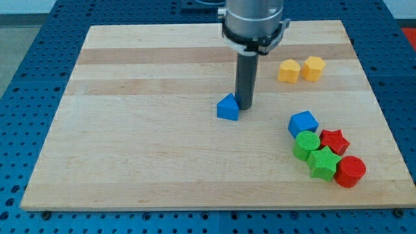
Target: Push the blue triangle diagonally to the yellow heart
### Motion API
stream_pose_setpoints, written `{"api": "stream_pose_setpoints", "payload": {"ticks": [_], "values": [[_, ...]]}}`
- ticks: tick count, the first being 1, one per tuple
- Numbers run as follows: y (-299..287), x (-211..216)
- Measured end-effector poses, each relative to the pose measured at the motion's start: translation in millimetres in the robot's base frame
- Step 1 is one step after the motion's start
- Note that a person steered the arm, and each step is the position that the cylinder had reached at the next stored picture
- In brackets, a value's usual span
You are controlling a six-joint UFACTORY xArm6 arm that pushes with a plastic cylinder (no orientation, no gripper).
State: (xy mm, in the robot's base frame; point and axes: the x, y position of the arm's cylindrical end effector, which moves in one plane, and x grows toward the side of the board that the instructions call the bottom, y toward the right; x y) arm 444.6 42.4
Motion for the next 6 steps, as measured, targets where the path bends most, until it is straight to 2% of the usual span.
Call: {"api": "stream_pose_setpoints", "payload": {"ticks": [1,2,3,4,6], "values": [[-4.9,-25.1],[-33.4,-56.5],[-65.7,-35.1],[-61.8,-4.7],[-10.1,20.1]]}}
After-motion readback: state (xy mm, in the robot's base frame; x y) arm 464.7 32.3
